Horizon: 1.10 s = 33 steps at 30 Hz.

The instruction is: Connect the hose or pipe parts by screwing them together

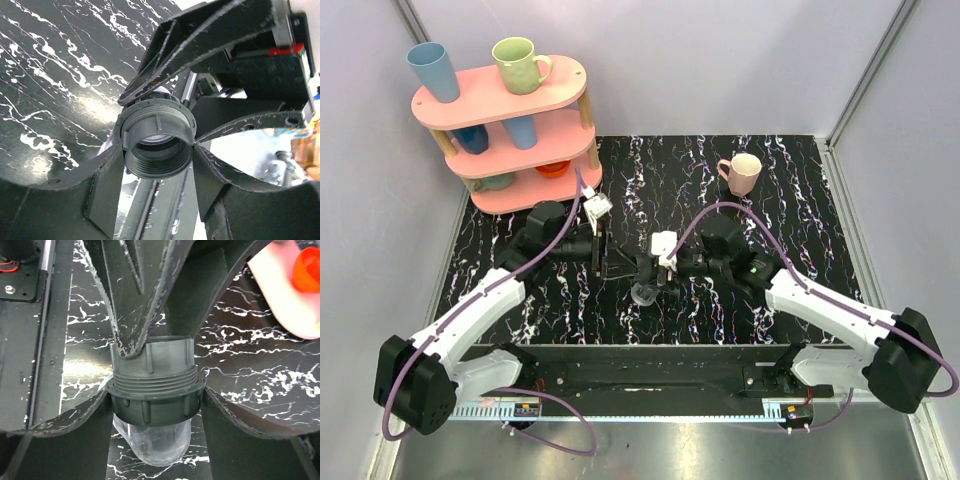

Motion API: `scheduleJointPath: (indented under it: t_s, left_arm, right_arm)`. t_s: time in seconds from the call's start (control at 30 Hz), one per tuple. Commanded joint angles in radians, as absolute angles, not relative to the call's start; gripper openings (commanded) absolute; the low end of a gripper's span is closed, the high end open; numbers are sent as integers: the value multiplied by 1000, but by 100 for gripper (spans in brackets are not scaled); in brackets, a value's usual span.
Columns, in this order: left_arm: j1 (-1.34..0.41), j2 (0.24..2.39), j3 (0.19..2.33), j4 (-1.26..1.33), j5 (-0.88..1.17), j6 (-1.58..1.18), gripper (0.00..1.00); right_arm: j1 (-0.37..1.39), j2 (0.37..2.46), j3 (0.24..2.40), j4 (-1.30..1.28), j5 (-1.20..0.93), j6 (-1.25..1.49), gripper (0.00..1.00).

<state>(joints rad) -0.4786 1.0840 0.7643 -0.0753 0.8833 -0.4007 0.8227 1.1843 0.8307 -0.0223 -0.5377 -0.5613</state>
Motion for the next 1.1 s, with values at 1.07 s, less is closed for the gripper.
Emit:
scheduleJointPath:
  t_s: [1.07]
  left_arm:
    - [-718,1019,767,-265,911,770,13]
  right_arm:
    - [790,1382,1039,126,-1043,-356,0]
